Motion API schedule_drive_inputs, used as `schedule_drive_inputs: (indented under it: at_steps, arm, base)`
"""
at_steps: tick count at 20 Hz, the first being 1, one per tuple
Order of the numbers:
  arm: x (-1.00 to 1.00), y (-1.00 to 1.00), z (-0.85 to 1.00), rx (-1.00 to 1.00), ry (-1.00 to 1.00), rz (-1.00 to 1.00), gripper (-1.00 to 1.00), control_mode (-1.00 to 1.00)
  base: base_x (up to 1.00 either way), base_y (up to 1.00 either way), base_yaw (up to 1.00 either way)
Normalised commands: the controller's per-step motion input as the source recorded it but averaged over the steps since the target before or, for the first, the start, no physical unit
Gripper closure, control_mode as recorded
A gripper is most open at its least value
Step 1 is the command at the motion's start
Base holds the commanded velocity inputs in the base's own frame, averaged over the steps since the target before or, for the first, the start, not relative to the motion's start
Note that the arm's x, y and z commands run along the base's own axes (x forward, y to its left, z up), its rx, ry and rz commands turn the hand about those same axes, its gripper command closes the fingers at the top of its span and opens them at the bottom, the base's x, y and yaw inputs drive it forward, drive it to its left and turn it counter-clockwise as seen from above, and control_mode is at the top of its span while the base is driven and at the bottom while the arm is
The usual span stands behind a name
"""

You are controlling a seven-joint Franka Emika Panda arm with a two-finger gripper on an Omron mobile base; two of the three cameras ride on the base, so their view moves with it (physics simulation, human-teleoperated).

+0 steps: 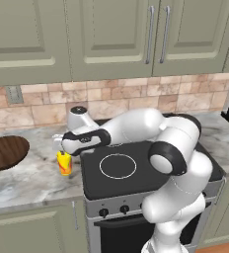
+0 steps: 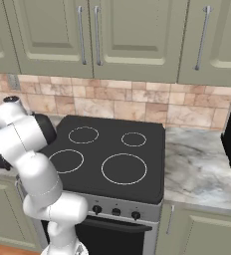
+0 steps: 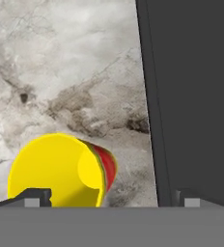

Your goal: Pick the cup and bowl from the counter and place them on the counter next to the sink.

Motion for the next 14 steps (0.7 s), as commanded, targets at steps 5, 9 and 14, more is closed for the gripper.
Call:
schedule_drive_inputs:
  at_steps: [5,9,14]
  arm:
    - [0.00,0.17,-0.04,0.00,0.01,0.00,-1.00,-1.00]
    - [0.00,0.03,-0.13,0.00,0.00,0.00,-1.00,-1.00]
    - [0.00,0.00,-0.15,0.00,0.00,0.00,-1.00,-1.00]
  base:
    - [0.00,0.00,0.00]
    - [0.00,0.00,0.00]
    - [0.00,0.00,0.00]
